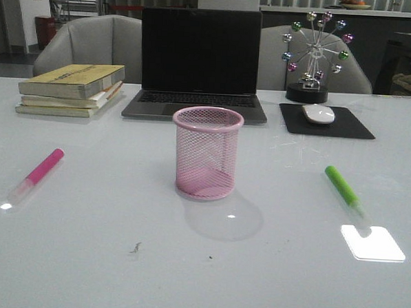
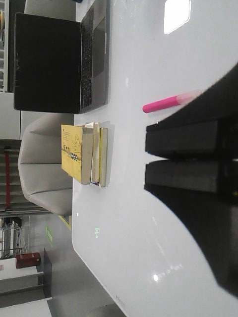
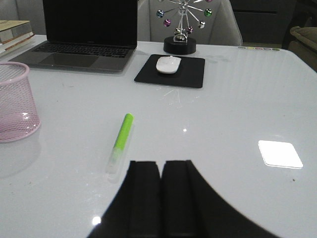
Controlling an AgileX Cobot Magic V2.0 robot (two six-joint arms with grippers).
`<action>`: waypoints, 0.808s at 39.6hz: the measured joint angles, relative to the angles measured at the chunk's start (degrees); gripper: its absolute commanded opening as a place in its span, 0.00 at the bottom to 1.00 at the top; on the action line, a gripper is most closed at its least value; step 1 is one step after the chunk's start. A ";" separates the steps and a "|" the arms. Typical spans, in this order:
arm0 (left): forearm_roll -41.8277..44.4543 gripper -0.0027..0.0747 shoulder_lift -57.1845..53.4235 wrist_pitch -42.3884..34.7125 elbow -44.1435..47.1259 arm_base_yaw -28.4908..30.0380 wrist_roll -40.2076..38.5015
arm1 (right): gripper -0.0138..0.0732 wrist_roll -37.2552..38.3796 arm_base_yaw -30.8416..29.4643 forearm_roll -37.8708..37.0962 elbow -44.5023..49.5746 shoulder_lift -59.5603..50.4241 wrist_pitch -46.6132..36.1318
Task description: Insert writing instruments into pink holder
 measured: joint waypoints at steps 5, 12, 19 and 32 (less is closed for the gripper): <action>0.00 0.15 0.00 -0.13 0.00 0.00 0.00 | 0.22 0.00 0.00 0.00 0.00 0.00 0.00; 0.00 0.15 0.00 -0.13 0.00 0.00 0.00 | 0.22 0.00 0.00 0.00 0.00 0.00 0.00; 0.00 0.15 0.00 -0.23 0.00 0.00 0.00 | 0.22 0.00 0.00 0.00 0.00 0.00 0.00; 0.00 0.15 0.00 -0.58 0.00 0.00 0.00 | 0.22 0.00 0.00 0.00 0.00 0.00 0.00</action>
